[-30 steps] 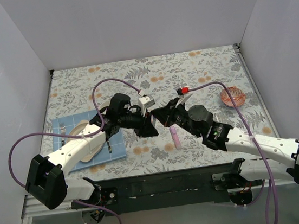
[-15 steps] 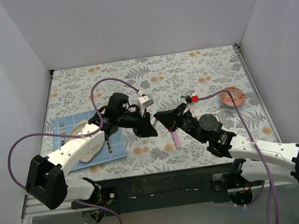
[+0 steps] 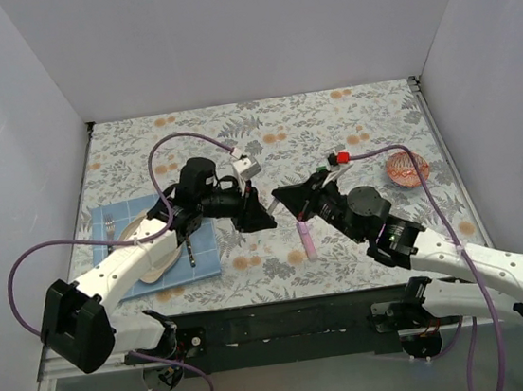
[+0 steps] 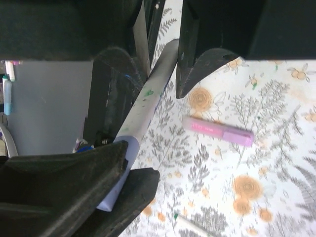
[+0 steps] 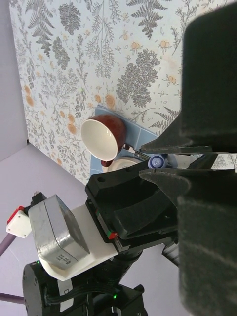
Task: Insert the pens into the pen caps
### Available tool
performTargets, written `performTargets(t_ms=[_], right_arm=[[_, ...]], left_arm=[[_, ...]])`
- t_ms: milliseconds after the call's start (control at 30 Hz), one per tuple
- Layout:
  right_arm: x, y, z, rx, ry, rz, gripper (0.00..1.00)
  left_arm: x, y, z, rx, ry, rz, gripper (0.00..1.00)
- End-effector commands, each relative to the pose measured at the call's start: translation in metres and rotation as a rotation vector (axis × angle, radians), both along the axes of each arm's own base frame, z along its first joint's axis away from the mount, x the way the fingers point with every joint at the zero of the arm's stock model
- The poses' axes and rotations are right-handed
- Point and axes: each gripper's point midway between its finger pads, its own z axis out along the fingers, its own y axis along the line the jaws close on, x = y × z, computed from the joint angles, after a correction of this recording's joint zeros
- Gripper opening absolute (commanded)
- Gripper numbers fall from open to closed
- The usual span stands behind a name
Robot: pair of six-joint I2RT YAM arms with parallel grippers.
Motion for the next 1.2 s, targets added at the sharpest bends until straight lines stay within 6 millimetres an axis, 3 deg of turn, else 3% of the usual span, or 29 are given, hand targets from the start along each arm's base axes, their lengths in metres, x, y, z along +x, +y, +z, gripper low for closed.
performTargets(t_ms=[0,67,100,133,267,300,367,400,500,667,800,900,1000,1100,1167], right_arm=[[-0.047,0.0,-0.067,-0.289,0.187,0.252,0.01],[-0.022,-0.008,-0.049,-0.28,0.155,0.204,0.01],[-0.022,-0.009,-0.052,-0.298,0.173,0.231,0.01],[-0.01,-0.015,-0.043,-0.296,0.169,0.199,0.01],[0.004,-0.032,-0.054,-0.374,0.2,0.156,0.01],[0.002,-0.035,-0.064,-0.401,0.225,0.174,0.01],[0.003,-0.039,-0.075,-0.432,0.277,0.2,0.01],[-0.001,-0.04,-0.094,-0.48,0.34,0.224,0.01],[-0.012,-0.03,-0.122,-0.49,0.421,0.314,0.01],[-0.002,-0.024,-0.153,-0.557,0.517,0.298,0.01],[0.012,-0.019,-0.181,-0.618,0.581,0.275,0.01],[0.021,-0.013,-0.2,-0.634,0.635,0.248,0.01],[0.032,-0.01,-0.219,-0.639,0.67,0.196,0.02],[0.045,-0.004,-0.225,-0.62,0.651,0.156,0.07],[0.053,-0.004,-0.229,-0.632,0.656,0.13,0.18]], left_arm=[[0.065,0.015,0.086,-0.198,-0.258,0.253,0.31],[0.055,0.017,0.084,-0.194,-0.248,0.23,0.48],[0.051,0.017,0.083,-0.194,-0.244,0.217,0.51],[0.047,0.02,0.074,-0.17,-0.212,0.218,0.53],[0.033,0.026,0.061,-0.133,-0.178,0.196,0.68],[0.027,0.027,0.06,-0.129,-0.173,0.184,0.81],[0.026,0.033,0.055,-0.116,-0.177,0.21,0.92],[0.026,0.035,0.054,-0.116,-0.187,0.228,0.98],[0.036,0.049,0.057,-0.123,-0.249,0.349,0.98],[0.063,0.085,0.066,-0.158,-0.266,0.686,0.98],[0.067,0.088,0.068,-0.111,-0.214,0.72,0.98],[0.079,0.095,0.058,-0.042,-0.2,0.777,0.98],[0.079,0.096,0.065,-0.066,-0.21,0.785,0.98],[0.076,0.1,0.065,-0.086,-0.213,0.81,0.98],[0.076,0.102,0.064,-0.086,-0.213,0.825,0.98]])
